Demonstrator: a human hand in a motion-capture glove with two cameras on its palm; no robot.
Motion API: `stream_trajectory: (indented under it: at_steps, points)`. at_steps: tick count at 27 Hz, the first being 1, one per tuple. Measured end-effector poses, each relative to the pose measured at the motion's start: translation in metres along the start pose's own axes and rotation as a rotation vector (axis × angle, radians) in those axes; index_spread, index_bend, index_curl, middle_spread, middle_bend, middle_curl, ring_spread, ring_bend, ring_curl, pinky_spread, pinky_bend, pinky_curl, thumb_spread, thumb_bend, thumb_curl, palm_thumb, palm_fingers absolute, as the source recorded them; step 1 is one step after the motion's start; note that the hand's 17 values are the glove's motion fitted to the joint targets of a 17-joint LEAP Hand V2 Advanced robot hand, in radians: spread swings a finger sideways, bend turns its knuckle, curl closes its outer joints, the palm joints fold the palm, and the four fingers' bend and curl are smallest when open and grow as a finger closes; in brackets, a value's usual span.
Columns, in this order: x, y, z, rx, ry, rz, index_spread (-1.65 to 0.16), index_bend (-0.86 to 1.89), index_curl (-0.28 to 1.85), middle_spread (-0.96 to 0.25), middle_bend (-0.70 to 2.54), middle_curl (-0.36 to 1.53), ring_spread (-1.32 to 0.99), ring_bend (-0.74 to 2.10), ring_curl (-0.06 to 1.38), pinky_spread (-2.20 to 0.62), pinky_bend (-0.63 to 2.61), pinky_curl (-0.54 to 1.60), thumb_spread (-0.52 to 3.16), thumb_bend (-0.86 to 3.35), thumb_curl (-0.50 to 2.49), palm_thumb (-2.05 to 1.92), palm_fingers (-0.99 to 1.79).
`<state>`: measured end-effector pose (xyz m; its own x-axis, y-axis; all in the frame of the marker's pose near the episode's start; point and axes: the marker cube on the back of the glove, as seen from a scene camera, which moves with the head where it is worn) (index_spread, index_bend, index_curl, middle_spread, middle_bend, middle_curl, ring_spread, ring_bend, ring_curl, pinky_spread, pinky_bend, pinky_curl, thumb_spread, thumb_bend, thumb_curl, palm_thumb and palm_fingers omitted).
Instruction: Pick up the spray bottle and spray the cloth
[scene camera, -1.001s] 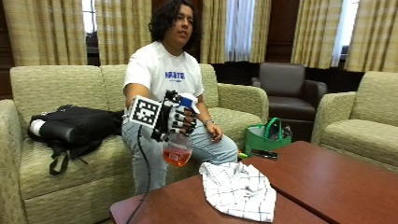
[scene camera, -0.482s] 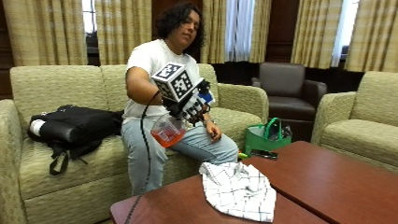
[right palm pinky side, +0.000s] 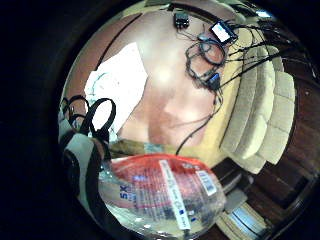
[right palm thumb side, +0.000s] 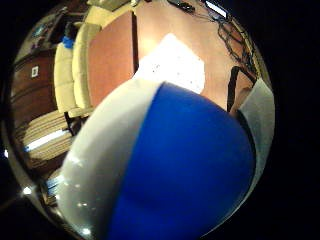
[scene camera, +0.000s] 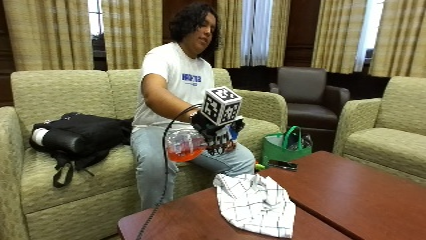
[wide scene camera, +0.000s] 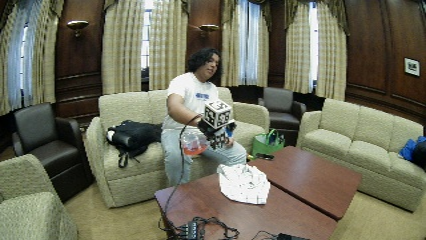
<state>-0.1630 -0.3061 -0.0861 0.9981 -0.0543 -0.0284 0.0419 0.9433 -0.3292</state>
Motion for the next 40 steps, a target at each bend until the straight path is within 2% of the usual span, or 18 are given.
stream_trajectory:
  at_steps: [14,26,33,40]
  points:
    - [-0.057,-0.027,0.142,-0.237,0.35,0.033,-0.27,0.36,0.54,-0.19,0.6,0.51,-0.18,0.67,0.46,-0.3,0.4,0.39,0.24,-0.03,0.76,0.92,1.38]
    - [-0.085,-0.034,0.205,-0.375,0.375,0.01,-0.27,0.36,0.56,-0.2,0.59,0.51,-0.19,0.67,0.46,-0.3,0.4,0.39,0.24,-0.04,0.78,0.9,1.39]
    - [-0.093,-0.024,0.192,-0.367,0.252,-0.026,-0.27,0.35,0.57,-0.2,0.59,0.5,-0.19,0.67,0.46,-0.3,0.4,0.39,0.24,-0.03,0.79,0.9,1.39]
    - [-0.122,-0.005,0.127,-0.201,-0.053,-0.149,-0.27,0.35,0.57,-0.19,0.59,0.5,-0.18,0.67,0.46,-0.3,0.4,0.39,0.24,-0.03,0.79,0.9,1.39]
